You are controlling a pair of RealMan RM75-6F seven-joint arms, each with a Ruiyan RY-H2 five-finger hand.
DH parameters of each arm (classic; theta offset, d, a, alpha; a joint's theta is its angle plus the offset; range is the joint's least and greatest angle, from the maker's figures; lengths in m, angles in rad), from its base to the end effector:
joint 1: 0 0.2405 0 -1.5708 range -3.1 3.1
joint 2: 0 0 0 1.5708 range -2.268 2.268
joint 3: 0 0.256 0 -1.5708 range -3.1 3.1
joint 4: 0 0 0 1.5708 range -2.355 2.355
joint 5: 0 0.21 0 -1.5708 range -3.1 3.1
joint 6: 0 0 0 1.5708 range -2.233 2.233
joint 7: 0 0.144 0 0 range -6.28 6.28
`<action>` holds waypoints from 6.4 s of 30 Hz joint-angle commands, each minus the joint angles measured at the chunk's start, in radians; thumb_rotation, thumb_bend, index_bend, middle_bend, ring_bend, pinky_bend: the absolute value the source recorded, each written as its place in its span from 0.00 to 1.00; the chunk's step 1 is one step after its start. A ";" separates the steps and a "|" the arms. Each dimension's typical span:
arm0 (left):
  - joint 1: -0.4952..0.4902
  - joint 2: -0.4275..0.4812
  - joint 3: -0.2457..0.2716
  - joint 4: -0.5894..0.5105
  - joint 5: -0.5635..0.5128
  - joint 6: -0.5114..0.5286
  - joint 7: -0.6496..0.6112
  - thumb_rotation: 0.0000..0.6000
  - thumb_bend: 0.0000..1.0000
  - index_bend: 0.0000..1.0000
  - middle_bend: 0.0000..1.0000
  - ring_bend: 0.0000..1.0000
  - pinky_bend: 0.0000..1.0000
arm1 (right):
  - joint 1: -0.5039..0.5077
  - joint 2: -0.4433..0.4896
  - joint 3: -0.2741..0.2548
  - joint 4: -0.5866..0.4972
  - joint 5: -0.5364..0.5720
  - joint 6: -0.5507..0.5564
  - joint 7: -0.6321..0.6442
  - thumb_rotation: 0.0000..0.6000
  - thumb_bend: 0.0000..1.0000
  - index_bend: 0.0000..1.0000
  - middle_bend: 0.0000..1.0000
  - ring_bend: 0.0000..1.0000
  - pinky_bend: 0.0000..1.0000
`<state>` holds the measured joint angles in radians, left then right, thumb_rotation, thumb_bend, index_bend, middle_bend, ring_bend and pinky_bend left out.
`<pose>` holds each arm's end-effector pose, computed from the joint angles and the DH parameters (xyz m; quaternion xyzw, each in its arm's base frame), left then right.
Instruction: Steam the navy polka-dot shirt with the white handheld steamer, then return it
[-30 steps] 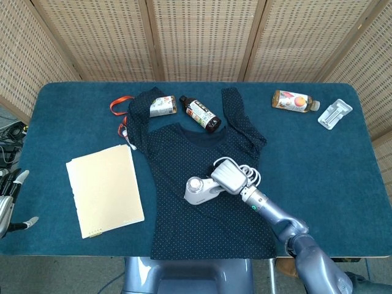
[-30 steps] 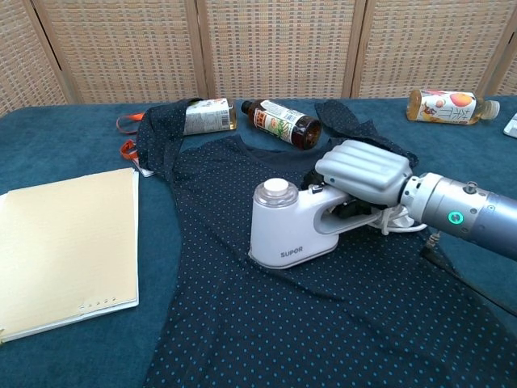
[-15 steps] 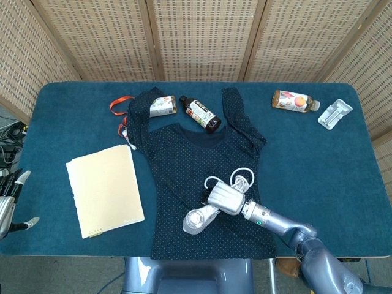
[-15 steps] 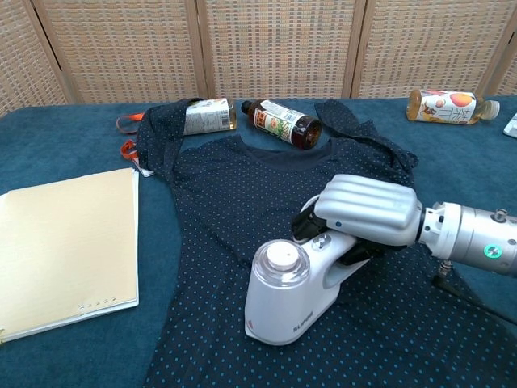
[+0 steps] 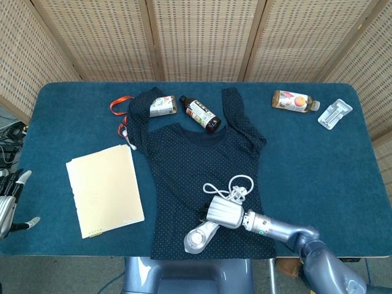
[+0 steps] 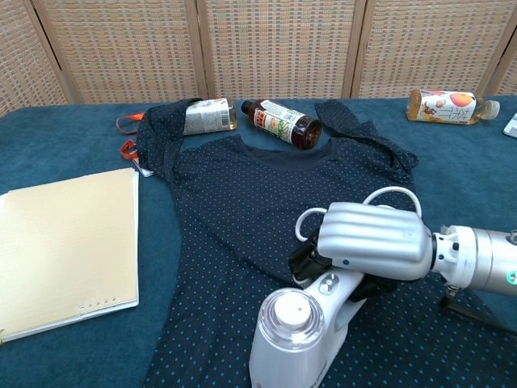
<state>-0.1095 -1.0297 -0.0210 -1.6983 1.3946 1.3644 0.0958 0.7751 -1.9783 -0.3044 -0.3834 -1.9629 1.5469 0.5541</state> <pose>-0.3191 0.1797 0.1655 -0.6141 -0.4166 -0.3056 0.5966 -0.1762 -0.2954 -0.0825 0.8648 -0.1200 0.4754 0.1083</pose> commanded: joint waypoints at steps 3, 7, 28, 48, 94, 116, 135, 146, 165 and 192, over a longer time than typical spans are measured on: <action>0.001 0.001 0.000 0.000 0.001 0.002 -0.002 1.00 0.00 0.00 0.00 0.00 0.00 | 0.000 -0.005 -0.005 0.016 -0.008 -0.006 -0.039 1.00 1.00 0.82 0.62 0.68 1.00; 0.002 0.003 0.000 0.001 0.001 0.003 -0.007 1.00 0.00 0.00 0.00 0.00 0.00 | 0.002 -0.017 0.007 0.054 0.003 -0.022 -0.065 1.00 1.00 0.82 0.63 0.68 1.00; -0.004 -0.007 0.000 0.001 -0.005 -0.005 0.011 1.00 0.00 0.00 0.00 0.00 0.00 | -0.008 0.008 0.070 0.205 0.098 -0.151 -0.031 1.00 1.00 0.82 0.63 0.68 1.00; -0.002 -0.005 0.002 0.003 -0.001 -0.002 0.005 1.00 0.00 0.00 0.00 0.00 0.00 | 0.008 -0.044 0.006 0.140 0.025 -0.031 -0.065 1.00 1.00 0.82 0.63 0.68 1.00; -0.004 -0.001 0.003 0.001 0.000 -0.005 -0.001 1.00 0.00 0.00 0.00 0.00 0.00 | -0.036 0.043 0.023 0.188 0.073 -0.099 -0.047 1.00 1.00 0.82 0.63 0.68 1.00; -0.003 0.001 0.003 0.013 0.001 -0.005 -0.016 1.00 0.00 0.00 0.00 0.00 0.00 | -0.005 -0.003 -0.044 0.057 -0.033 0.064 -0.113 1.00 1.00 0.82 0.63 0.68 1.00; -0.004 0.001 0.002 0.006 0.001 -0.005 -0.009 1.00 0.00 0.00 0.00 0.00 0.00 | -0.030 0.111 -0.063 0.132 -0.031 0.001 -0.126 1.00 1.00 0.82 0.63 0.68 1.00; -0.003 0.002 0.004 0.003 0.005 -0.002 -0.009 1.00 0.00 0.00 0.00 0.00 0.00 | -0.054 0.141 -0.031 0.176 0.016 -0.051 -0.097 1.00 1.00 0.82 0.63 0.68 1.00; 0.002 0.008 0.005 0.000 0.012 0.006 -0.021 1.00 0.00 0.00 0.00 0.00 0.00 | -0.007 0.169 0.209 0.143 0.256 -0.133 -0.041 1.00 1.00 0.82 0.63 0.68 1.00; 0.002 0.008 0.008 -0.002 0.013 0.003 -0.024 1.00 0.00 0.00 0.00 0.00 0.00 | -0.042 0.153 0.344 0.142 0.455 -0.640 -0.313 1.00 0.63 0.23 0.27 0.35 0.63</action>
<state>-0.1072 -1.0215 -0.0133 -1.7005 1.4080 1.3676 0.0719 0.7332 -1.8285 0.0380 -0.2352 -1.5118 0.9221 0.2518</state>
